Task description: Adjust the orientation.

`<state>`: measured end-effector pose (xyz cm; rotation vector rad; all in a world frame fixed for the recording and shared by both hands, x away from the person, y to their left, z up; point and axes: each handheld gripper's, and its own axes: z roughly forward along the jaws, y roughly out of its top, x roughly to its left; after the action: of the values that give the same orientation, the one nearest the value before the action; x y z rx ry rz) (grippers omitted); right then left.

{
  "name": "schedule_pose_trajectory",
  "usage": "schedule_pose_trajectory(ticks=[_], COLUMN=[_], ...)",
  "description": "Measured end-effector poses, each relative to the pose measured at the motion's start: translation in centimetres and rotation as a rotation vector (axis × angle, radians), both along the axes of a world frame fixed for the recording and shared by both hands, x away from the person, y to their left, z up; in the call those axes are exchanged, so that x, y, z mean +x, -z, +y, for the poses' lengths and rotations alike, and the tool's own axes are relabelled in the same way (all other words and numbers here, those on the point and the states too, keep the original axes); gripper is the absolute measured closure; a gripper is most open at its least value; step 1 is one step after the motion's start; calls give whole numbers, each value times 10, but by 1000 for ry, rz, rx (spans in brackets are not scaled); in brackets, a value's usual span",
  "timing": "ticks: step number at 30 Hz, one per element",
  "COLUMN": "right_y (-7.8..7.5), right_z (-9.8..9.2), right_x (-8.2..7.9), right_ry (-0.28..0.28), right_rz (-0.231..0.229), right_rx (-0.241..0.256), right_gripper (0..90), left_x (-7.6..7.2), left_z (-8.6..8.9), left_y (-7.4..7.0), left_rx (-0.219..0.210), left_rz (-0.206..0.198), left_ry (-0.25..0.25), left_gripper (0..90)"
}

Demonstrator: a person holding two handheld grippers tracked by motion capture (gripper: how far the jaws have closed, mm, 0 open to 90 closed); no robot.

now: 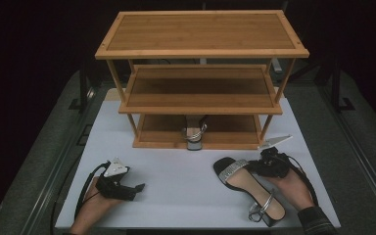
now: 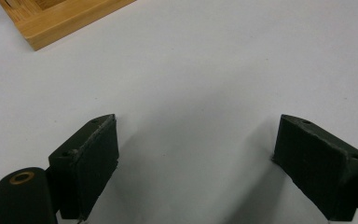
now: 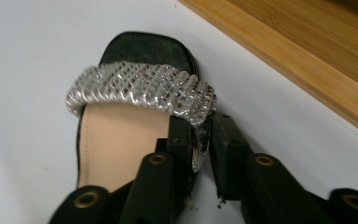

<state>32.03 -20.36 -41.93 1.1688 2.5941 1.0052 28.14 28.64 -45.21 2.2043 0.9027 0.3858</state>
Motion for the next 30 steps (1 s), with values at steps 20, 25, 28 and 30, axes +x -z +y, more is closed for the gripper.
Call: schedule_pose_trajectory(ticks=[20, 25, 28, 30], right_y=[-2, -7, -16, -24], right_z=[56, 45, 35, 27], right_x=[49, 47, 41, 35], right_ry=[-48, -25, -12, -1], right_rz=[-40, -25, -44, -68], right_rx=[8, 25, 59, 63], right_gripper=[795, 596, 579, 578], left_x=[1, 1, 1, 1], left_z=[0, 0, 0, 0], left_y=[0, 0, 0, 0], left_rx=[1, 0, 0, -1], left_rz=[4, 3, 2, 2], left_ry=[4, 4, 5, 5], left_gripper=[127, 127, 127, 127])
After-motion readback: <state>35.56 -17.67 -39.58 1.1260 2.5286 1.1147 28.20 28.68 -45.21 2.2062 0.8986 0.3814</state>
